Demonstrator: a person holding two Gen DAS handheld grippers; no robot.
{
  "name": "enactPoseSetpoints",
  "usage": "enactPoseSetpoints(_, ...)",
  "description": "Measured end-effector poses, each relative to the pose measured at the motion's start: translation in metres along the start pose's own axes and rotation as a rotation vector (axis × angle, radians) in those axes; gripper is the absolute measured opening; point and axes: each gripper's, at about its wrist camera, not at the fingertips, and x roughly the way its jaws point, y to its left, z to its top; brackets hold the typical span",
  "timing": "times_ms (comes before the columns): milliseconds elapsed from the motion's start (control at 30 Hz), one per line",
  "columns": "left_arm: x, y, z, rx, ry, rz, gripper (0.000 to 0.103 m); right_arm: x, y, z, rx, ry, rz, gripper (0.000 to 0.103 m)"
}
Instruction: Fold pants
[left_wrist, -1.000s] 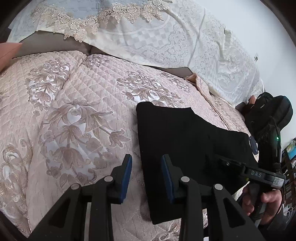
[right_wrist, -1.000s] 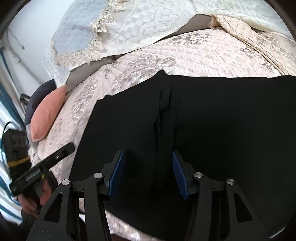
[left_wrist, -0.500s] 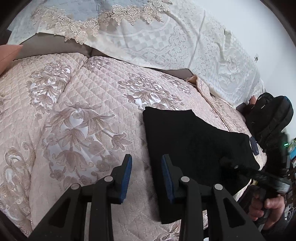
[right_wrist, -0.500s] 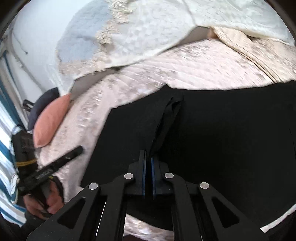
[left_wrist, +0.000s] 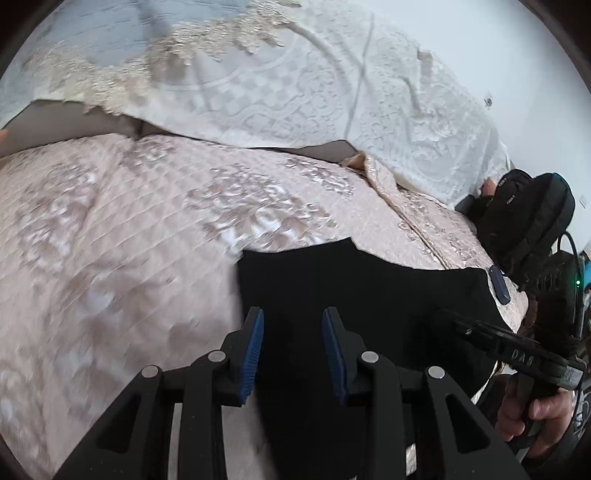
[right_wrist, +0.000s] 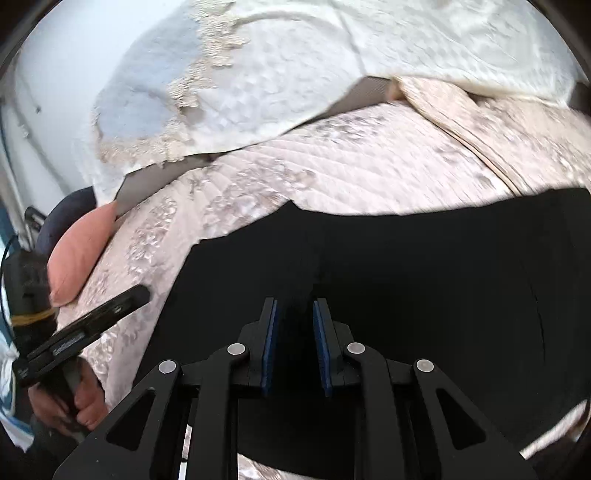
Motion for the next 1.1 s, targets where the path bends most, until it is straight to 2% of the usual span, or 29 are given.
enactPoseSetpoints(100, 0.022, 0.0, 0.01, -0.001, 0.032, -0.007, 0.035, 0.022, 0.008, 0.009, -0.038, 0.031, 0.01, 0.017)
enactPoseSetpoints(200, 0.049, 0.0, 0.013, 0.016, 0.101, 0.014, 0.035, 0.047, 0.003, 0.013, -0.051, 0.076, -0.051, 0.016)
enactPoseSetpoints(233, 0.056, 0.001, 0.011, 0.02, 0.123, 0.024, 0.035, 0.056, -0.004, 0.013, -0.048, 0.086, -0.089, 0.014)
enactPoseSetpoints(267, 0.061, 0.001, 0.01, 0.023, 0.135, 0.026, 0.035, 0.059, -0.01, 0.015, -0.034, 0.084, -0.103, 0.006)
enactPoseSetpoints(300, 0.062, 0.001, 0.009, 0.031, 0.134, 0.025, 0.035, 0.056, -0.017, 0.017, -0.011, 0.077, -0.086, 0.006)
enactPoseSetpoints(400, 0.056, -0.001, 0.01, 0.036, 0.12, 0.024, 0.035, 0.047, -0.022, 0.018, -0.001, 0.065, -0.117, 0.006)
enactPoseSetpoints(500, 0.042, -0.002, 0.01, 0.024, 0.083, -0.002, 0.035, 0.032, -0.017, 0.014, 0.012, 0.048, -0.053, 0.009)
enactPoseSetpoints(667, 0.025, -0.008, -0.008, 0.031, 0.084, -0.002, 0.035, 0.021, 0.002, -0.009, -0.04, 0.087, -0.008, 0.009)
enactPoseSetpoints(733, 0.02, -0.012, -0.022, 0.056, 0.094, -0.012, 0.035, 0.019, 0.009, -0.019, -0.083, 0.097, -0.004, 0.015)
enactPoseSetpoints(767, 0.019, -0.014, -0.029, 0.069, 0.103, -0.011, 0.035, 0.019, 0.011, -0.025, -0.108, 0.109, -0.006, 0.02)
enactPoseSetpoints(867, 0.012, -0.019, -0.04, 0.089, 0.097, 0.018, 0.035, 0.015, 0.015, -0.037, -0.175, 0.09, -0.045, 0.021)
enactPoseSetpoints(933, 0.002, -0.02, -0.039, 0.059, 0.09, 0.006, 0.035, 0.009, 0.018, -0.037, -0.178, 0.097, -0.074, 0.021)
enactPoseSetpoints(1100, -0.022, -0.025, -0.051, 0.073, 0.062, 0.03, 0.035, -0.011, 0.032, -0.046, -0.223, 0.068, -0.069, 0.021)
